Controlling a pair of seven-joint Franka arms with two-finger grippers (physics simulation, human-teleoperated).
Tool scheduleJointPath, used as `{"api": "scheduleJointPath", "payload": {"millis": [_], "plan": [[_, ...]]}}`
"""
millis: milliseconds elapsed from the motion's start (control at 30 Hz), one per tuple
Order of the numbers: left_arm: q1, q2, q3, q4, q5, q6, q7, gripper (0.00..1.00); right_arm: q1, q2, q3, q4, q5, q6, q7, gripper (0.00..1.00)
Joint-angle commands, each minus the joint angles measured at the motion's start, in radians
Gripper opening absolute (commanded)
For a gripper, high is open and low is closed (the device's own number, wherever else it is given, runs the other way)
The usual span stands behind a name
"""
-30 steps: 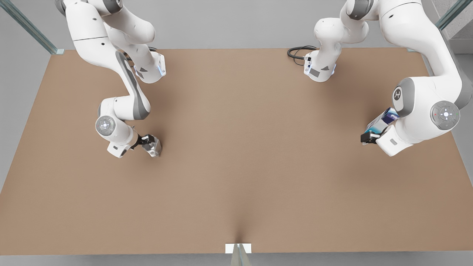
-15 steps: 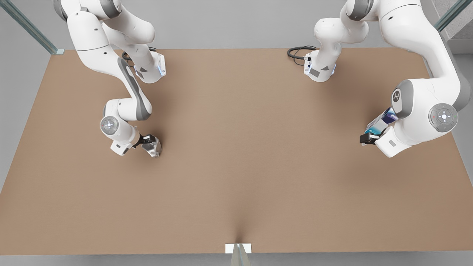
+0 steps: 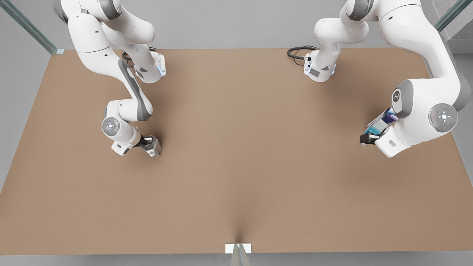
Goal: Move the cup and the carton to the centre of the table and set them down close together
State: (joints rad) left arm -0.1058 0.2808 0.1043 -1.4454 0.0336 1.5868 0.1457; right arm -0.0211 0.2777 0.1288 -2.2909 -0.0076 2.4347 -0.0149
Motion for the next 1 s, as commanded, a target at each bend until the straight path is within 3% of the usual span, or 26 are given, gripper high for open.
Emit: {"api": "scheduleJointPath", "payload": {"millis": [0,467,633,967], "plan": [[0.0,0.0,0.0,0.0,0.0,-0.001,0.0,1.0,0.0,0.0,0.0,0.001,0.0,-0.003,0.004,0.21],[0.0,-0.011,0.002,0.0,0.0,-0.001,0.0,1.0,0.009,0.002,0.003,0.034,0.015,-0.033,0.036,0.21],[0.0,-0.012,0.002,0.0,0.0,-0.001,-0.002,1.0,0.055,0.057,0.008,0.186,0.037,-0.155,0.044,0.21],[0.002,-0.011,0.002,0.0,0.0,0.015,-0.002,1.0,0.171,0.167,0.095,0.41,0.071,-0.186,0.282,0.21]]}}
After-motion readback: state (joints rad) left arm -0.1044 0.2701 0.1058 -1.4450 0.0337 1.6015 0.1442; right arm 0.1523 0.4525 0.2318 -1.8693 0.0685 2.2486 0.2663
